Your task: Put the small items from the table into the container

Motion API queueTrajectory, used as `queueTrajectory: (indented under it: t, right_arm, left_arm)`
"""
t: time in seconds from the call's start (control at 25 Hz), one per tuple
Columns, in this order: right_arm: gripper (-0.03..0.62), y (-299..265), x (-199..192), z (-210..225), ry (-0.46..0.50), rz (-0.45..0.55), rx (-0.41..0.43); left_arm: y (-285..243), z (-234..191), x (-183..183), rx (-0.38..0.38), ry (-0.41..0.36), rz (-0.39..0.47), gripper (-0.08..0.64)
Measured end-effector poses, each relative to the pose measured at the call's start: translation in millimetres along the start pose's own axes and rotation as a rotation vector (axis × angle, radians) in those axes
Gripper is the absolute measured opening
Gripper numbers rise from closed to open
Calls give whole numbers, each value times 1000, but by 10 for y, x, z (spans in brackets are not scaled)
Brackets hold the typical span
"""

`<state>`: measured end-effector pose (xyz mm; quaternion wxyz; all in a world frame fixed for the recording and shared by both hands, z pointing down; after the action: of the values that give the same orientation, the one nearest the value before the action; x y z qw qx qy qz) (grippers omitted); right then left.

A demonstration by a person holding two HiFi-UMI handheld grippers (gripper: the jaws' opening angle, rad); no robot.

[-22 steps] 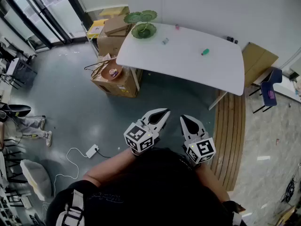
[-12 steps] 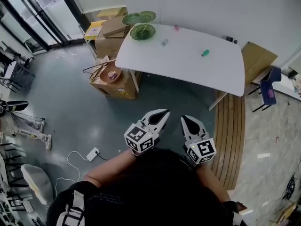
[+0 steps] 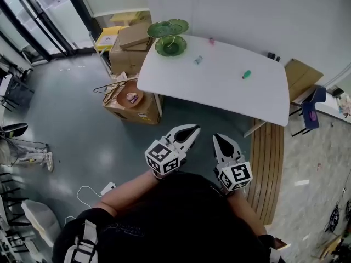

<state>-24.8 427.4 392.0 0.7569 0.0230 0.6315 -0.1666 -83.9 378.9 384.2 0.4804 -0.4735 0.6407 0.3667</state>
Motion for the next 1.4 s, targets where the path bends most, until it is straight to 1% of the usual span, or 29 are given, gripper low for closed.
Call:
queueTrajectory:
  t: [0.12,0.4,0.56,0.76,0.88,1.04,1.28,1.4]
  right_arm:
    - [15,-437,55,-133,-2,-3,17]
    - [15,-1302,78,-389,-5,-15,61]
    - [15,-1634,69,-500,-5,-32,92]
    - [15,-1900,89,-423,-2,-49,119]
    - [15,-2065,106,-323,-2,-62,150]
    - [15,-2300,227,-98,21,-56,216]
    - [15,-2562,542,496,54,-48,303]
    - [15,-2647,697,875,60,-50,334]
  left_arm:
    - [88,-404,140,2,-5,4,5]
    - [331,-1238,247,37,0,-7,4]
    - [412,-1508,233,50,11,-17,5]
    - [320,-1725,232,64,23,-21,5]
    - [238,-1865,252,96,25,-17,5]
    - [-6,-2071,323,152,11,3,5]
    - [-576,-2287,478,244,-2,46,5]
    - [-957,-2332,537,271,-4,57,5]
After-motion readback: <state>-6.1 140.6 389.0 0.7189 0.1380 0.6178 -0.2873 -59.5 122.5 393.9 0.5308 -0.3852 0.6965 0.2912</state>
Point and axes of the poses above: the fingertips, and each gripper's own axes: y backward along the fingers, z to its right, x out of its top, the point moved 1 cm from there along y, backward along the fingers, and after that the axes turned 5 degrees about -y, right-handed, at the moved point
